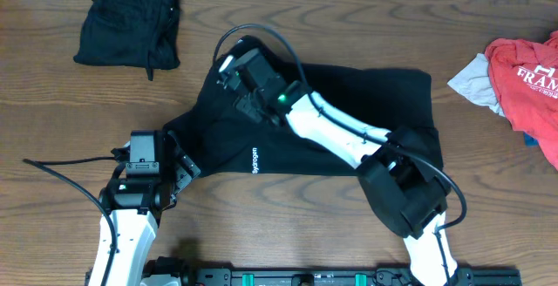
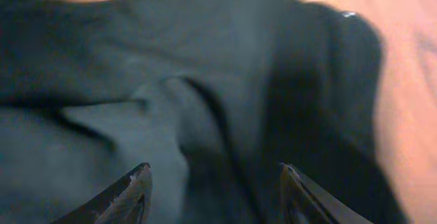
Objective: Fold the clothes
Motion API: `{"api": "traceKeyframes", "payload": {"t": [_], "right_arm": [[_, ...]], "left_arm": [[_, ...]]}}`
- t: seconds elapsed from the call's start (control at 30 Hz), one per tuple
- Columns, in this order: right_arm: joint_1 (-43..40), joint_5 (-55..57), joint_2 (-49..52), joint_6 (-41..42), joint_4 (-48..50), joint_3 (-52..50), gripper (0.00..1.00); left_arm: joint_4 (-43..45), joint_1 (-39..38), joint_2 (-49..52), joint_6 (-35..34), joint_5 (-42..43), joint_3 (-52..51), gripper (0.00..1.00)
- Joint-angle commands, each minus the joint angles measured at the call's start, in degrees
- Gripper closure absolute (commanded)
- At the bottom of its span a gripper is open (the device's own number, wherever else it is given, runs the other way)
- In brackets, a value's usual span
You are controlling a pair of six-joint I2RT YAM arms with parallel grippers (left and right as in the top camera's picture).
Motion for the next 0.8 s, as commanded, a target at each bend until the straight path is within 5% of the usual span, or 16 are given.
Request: {"api": "traceKeyframes", "payload": {"t": [0.0,0.17,0.43,0.77], "right_arm": [[1.20,-0.07,0.04,6.71,-2.80,1.95,0.41],[1.75,-20.48,0.04,10.73,-9.60,2.16,0.50],[3.67,-34.45,0.07,16.68,-14.69,2.05,0.49],[12.31,-35.10,0.90,20.15,-11.37,2.05,0.50]], "left_arm": [[-0.09,0.35,-0.42,0.37,-1.14,0.83,0.02],[0.04,0.35,-0.42,0.37,-1.16,0.83,0.02],[0.26,0.35,-0.42,1.68,-1.60,0.83,0.02],[-0.09,0.37,-0.42,2.56,-1.57,0.83,0.02]]}}
